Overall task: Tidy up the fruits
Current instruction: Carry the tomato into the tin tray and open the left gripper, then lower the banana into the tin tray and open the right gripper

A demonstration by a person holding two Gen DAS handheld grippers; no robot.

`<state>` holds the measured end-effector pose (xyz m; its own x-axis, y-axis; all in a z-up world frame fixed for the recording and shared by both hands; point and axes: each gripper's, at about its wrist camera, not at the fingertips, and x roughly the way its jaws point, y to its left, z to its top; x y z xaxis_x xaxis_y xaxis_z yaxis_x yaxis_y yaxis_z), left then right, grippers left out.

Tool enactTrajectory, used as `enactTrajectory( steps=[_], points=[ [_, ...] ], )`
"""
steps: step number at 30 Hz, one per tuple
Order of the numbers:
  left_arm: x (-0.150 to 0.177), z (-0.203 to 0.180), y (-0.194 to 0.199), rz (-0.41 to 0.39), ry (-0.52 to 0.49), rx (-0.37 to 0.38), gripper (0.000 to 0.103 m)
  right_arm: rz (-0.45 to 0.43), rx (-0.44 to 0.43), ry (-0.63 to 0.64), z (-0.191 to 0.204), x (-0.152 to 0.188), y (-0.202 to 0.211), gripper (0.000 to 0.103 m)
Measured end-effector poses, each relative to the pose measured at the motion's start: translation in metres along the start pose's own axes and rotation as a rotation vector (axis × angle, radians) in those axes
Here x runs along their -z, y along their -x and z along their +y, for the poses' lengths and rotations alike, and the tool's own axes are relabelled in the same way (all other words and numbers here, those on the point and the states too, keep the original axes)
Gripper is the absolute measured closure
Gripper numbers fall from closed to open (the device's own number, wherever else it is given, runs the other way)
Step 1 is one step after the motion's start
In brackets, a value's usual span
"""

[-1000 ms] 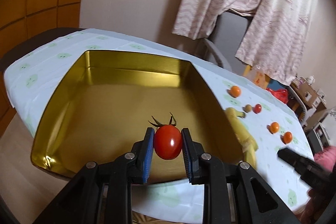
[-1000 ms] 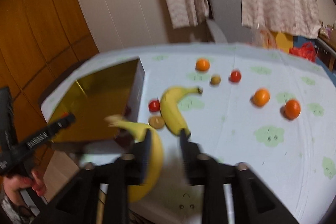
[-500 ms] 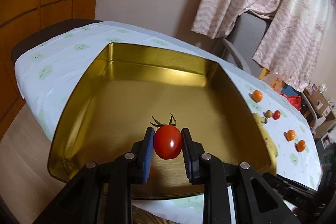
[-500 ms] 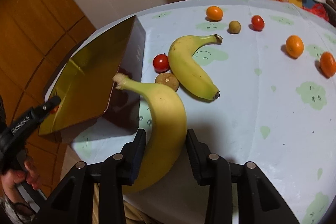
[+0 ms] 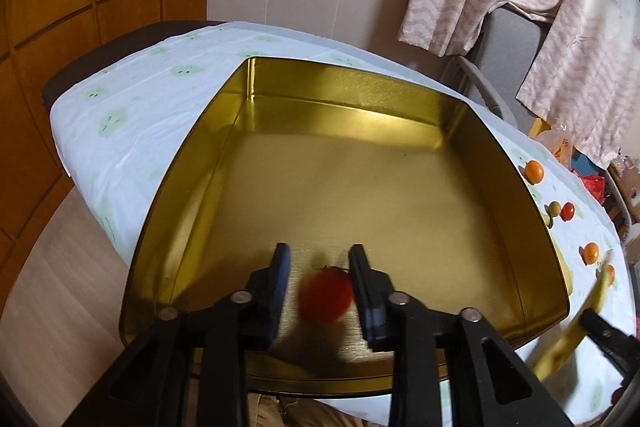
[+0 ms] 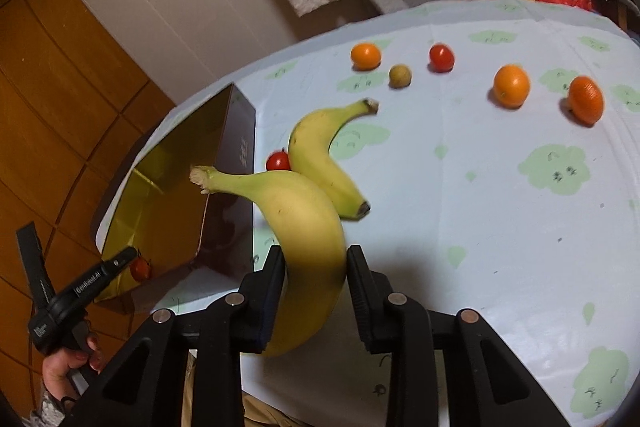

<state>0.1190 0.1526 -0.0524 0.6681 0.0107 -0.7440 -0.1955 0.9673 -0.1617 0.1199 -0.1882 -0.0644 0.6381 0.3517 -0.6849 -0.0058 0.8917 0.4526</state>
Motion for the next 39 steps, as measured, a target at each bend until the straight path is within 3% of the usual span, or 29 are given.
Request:
enactTrajectory(
  steps=[2, 5, 9, 13, 23, 30, 39],
  points=[
    [0.000, 0.001, 0.000, -0.001, 0.007, -0.008, 0.054, -0.028, -0.006, 0.013, 0.004, -0.003, 0.008, 0.072],
    [-0.001, 0.005, 0.003, -0.006, 0.020, -0.013, 0.053, -0.071, -0.016, 0.035, 0.014, -0.009, 0.020, 0.072],
    [-0.003, 0.009, 0.013, -0.037, 0.048, -0.032, 0.036, -0.124, -0.041, 0.077, 0.032, -0.017, 0.034, 0.072],
    [-0.002, 0.012, 0.024, -0.064, 0.076, -0.043, 0.026, -0.149, -0.065, 0.138, 0.055, -0.028, 0.037, 0.072],
    [0.014, 0.007, 0.052, -0.103, 0.066, -0.097, 0.005, -0.040, -0.079, 0.284, 0.110, -0.039, -0.015, 0.072],
    [0.015, 0.007, 0.053, -0.103, 0.075, -0.091, 0.003, 0.090, -0.001, 0.423, 0.131, -0.028, -0.065, 0.072],
    [0.021, -0.001, 0.049, -0.074, 0.060, -0.088, 0.000, 0.116, 0.074, 0.460, 0.143, -0.037, -0.098, 0.071]
  ],
)
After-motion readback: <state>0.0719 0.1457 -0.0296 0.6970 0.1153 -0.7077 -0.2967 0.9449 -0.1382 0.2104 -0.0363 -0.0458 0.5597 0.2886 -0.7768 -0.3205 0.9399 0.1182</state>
